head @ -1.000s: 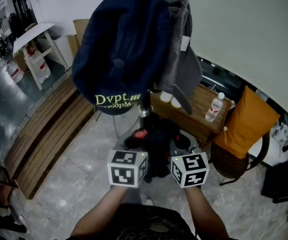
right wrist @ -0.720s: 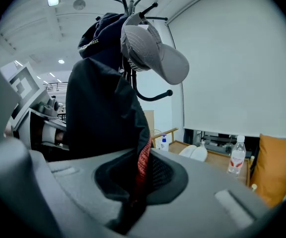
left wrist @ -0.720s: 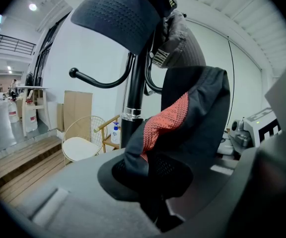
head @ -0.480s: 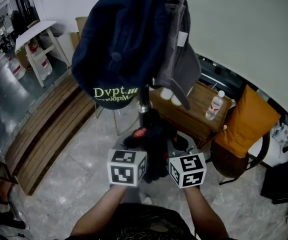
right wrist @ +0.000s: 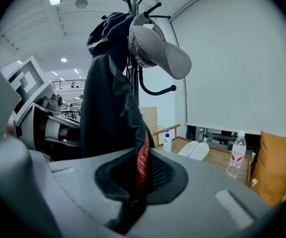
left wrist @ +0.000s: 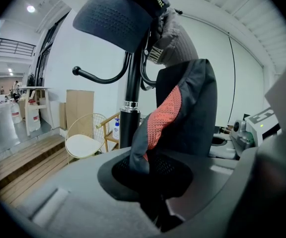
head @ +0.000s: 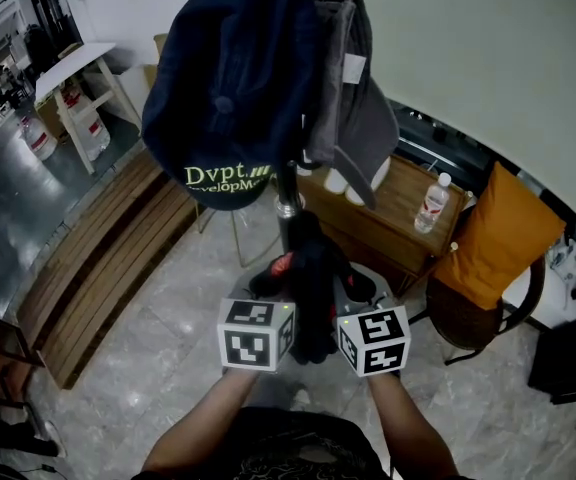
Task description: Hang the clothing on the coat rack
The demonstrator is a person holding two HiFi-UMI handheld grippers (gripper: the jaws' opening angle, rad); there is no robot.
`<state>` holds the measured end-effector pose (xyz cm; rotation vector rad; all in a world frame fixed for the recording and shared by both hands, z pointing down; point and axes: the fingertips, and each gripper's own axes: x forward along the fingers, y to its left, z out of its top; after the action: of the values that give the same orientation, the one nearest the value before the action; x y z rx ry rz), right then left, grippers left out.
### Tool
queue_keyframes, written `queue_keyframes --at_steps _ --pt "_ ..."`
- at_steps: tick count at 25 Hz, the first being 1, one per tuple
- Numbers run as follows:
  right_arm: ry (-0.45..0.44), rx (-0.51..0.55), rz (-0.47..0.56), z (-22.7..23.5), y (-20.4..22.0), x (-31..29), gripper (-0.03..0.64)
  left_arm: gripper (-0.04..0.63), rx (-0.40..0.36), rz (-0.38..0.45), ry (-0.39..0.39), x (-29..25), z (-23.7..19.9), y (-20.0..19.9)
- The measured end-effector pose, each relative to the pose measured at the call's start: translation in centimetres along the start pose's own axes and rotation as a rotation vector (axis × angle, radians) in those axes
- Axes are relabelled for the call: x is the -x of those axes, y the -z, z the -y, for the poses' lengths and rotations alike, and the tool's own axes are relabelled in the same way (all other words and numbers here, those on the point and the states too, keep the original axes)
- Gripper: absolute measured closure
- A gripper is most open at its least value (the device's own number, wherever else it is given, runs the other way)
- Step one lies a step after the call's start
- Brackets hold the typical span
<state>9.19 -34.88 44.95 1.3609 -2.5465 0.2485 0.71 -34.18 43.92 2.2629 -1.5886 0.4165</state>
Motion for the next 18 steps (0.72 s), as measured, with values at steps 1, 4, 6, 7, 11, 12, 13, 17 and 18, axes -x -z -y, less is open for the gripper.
queue_keyframes --at_steps 1,4,6,7,11,12,13,17,18 --pt "-0.002 -0.002 0.001 -0.1 0.1 0.0 0.597 0.56 -0.007 0.001 -0.006 0.1 -0.1 0.0" --pt "0.002 -0.008 0.004 -0.3 0.3 0.1 0.597 0.56 -0.016 -0.007 -0.005 0.1 0.0 0.4" --pt "0.011 -0.01 0.005 -0.4 0.5 0.2 0.597 0.56 -0.015 -0.013 0.004 0.2 0.1 0.6" --pt "0.014 -0.011 0.006 -0.5 0.5 0.3 0.597 0.56 -0.019 -0.013 0.006 0.3 0.1 0.6" --pt "0.025 -0.015 0.007 -0.9 0.8 0.7 0.597 0.558 -0.032 -0.018 0.023 0.6 0.4 0.9" --pt "0.027 -0.015 0.004 -1.0 0.9 0.8 0.597 0.558 -0.032 -0.021 0.028 0.6 0.6 1.1" --pt "0.028 -0.016 0.0 -1.1 1.0 0.9 0.597 0.558 -0.031 -0.023 0.032 0.7 0.7 1.2" --pt "0.028 -0.016 -0.015 -1.7 1.2 1.3 0.596 0.558 -0.025 -0.024 0.047 0.9 1.0 1.5" --pt "0.029 -0.015 -0.02 -1.9 1.3 1.3 0.595 0.558 -0.027 -0.025 0.048 1.0 1.0 1.5"
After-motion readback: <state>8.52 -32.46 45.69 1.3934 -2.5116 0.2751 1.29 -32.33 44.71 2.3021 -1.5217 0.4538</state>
